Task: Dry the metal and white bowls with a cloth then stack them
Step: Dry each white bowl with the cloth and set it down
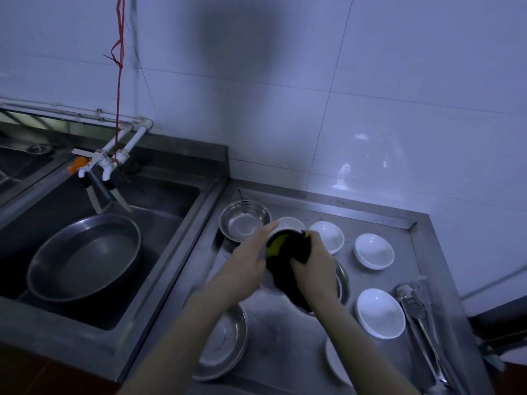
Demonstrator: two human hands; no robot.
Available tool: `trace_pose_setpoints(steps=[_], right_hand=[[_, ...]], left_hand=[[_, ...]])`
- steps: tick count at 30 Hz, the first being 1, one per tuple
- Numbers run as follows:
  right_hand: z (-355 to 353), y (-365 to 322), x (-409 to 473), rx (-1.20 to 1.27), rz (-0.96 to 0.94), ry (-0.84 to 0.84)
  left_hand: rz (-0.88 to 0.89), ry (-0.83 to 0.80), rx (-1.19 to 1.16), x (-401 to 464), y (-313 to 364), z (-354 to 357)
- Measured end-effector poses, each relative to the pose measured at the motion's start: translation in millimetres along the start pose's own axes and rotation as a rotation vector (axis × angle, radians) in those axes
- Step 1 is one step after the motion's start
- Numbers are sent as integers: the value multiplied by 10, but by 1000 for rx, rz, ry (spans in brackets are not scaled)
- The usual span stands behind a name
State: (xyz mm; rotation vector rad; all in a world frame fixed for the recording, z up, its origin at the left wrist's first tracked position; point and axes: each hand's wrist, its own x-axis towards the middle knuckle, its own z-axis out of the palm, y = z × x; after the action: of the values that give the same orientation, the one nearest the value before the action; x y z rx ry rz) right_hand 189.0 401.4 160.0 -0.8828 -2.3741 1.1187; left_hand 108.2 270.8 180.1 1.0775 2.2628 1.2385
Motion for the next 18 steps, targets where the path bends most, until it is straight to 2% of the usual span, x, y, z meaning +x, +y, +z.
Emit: trace_pose_setpoints(steps=[2, 3, 5, 8, 10, 12, 14, 17, 18], right_hand=[[-7, -46, 41, -224, -175, -26], [-12, -68, 60, -253, -207, -15], [-29, -89, 83, -148, -187, 64], [-8, -136, 1, 251, 96, 117], [20, -121, -63, 388, 211, 91], [1, -62, -95, 337, 171, 66], [-50, -8, -101, 147, 11, 78], [-23, 66, -89, -378, -396, 97], [-2, 60, -97, -435, -439, 98]], left_hand=[[-17, -173, 133, 130, 96, -200], [-17, -186, 157, 160, 112, -247], [3, -64, 126, 118, 140, -244], [-76, 268, -97, -85, 103, 39], [-143, 352, -270, -179, 98, 248], [-129, 364, -276, -225, 75, 351], [-106, 252, -140, -215, 76, 240], [-119, -87, 224, -71, 154, 1], [-126, -122, 326, -22, 179, -48]])
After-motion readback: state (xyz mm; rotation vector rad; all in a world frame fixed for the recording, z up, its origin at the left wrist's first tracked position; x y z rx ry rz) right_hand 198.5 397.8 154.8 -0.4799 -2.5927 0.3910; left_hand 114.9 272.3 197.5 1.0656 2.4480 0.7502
